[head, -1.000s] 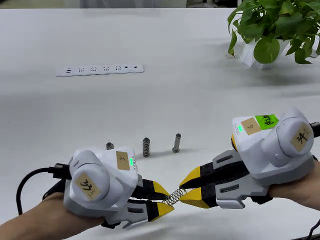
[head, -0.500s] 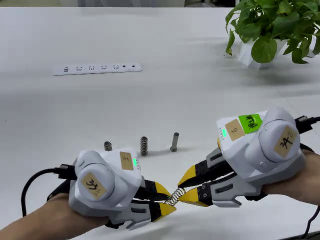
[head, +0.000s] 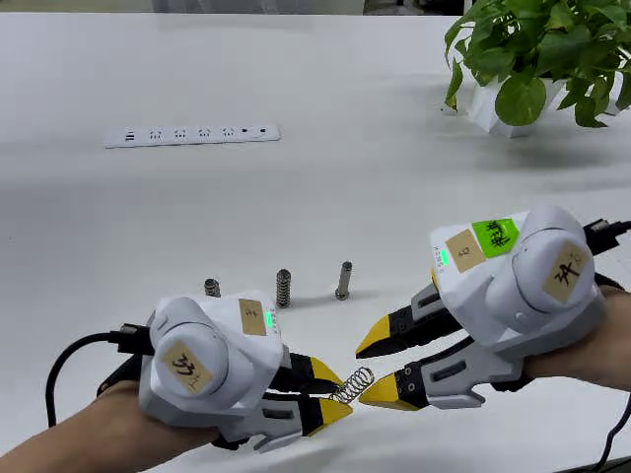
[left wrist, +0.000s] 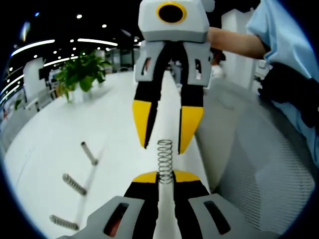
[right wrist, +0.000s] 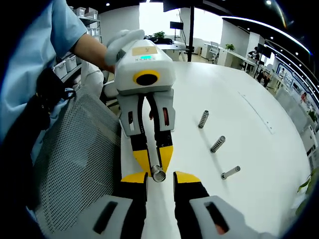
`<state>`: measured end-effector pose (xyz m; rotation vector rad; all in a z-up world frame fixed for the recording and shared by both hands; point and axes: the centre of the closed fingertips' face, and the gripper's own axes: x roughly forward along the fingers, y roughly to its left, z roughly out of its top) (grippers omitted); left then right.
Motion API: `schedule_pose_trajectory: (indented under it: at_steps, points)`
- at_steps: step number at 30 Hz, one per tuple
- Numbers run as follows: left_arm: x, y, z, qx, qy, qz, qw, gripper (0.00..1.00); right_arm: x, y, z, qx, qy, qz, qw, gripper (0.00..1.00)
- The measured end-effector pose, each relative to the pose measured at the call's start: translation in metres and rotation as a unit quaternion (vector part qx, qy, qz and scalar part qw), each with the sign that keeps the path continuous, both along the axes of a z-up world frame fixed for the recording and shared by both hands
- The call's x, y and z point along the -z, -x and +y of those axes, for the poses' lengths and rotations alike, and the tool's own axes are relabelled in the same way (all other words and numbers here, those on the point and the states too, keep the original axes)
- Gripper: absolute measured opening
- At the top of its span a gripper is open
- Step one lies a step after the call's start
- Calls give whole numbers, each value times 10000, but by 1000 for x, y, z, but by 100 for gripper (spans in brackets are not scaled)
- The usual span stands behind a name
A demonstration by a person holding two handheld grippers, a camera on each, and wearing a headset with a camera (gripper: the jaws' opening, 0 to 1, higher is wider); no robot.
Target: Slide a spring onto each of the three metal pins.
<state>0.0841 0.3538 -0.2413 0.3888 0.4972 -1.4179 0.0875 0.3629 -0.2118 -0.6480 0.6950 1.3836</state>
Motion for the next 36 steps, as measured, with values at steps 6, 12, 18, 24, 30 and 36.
schedule_pose_trajectory:
  at_steps: [6,12,18,24,30,36]
  points:
    - [-4,1,-4,37,51,-55,10000,9,8,1,0,-129,169,128,9997,17]
    - [-7,0,-8,61,94,-84,9999,9,13,2,1,-223,294,205,9991,15]
    - [-8,0,-9,103,96,-97,9999,9,15,5,0,-274,343,260,9987,13]
    - [-7,2,-11,192,49,-116,9997,9,13,7,-1,-323,358,291,9984,13]
    - [-7,4,-12,254,39,-125,9996,9,15,10,0,-379,407,335,9979,13]
    - [-4,8,-13,415,-52,-108,9991,9,17,14,1,-494,490,343,9970,14]
